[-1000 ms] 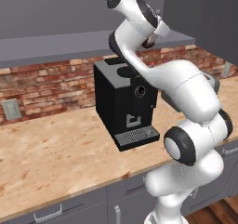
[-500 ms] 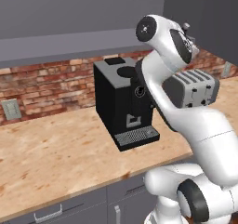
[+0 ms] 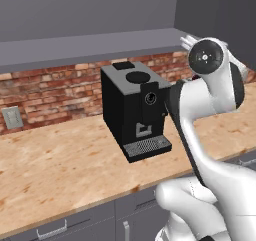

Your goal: Move the ketchup and ketchup from the cabinet to the dining counter.

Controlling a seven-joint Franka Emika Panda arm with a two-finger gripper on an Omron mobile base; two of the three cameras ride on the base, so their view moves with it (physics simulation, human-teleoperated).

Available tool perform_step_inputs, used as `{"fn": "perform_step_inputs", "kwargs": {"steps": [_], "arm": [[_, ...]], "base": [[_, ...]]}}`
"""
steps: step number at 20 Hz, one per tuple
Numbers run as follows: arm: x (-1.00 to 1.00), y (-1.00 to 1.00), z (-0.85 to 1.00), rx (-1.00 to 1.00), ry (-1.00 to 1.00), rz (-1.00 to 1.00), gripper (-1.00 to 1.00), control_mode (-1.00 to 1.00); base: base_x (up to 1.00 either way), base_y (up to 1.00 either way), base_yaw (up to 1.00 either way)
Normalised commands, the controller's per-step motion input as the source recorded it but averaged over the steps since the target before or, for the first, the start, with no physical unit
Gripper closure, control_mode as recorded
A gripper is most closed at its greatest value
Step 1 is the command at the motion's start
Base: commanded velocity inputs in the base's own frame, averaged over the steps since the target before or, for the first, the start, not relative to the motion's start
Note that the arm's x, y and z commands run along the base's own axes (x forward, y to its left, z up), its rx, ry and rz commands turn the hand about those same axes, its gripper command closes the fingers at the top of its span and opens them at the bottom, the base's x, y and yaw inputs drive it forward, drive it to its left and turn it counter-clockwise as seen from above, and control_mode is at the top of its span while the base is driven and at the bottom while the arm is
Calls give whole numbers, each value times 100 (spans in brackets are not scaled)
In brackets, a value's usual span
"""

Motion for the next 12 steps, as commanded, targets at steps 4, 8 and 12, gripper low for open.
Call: {"fn": "perform_step_inputs", "kwargs": {"steps": [4, 8, 12], "arm": [[-74, 4, 0, 0, 30, 31, 100, -100], [-62, 10, 0, 0, 27, 30, 100, -100], [-49, 30, -6, 0, 24, 26, 100, -100]], "base": [[0, 0, 0], [0, 0, 0], [0, 0, 0]]}}
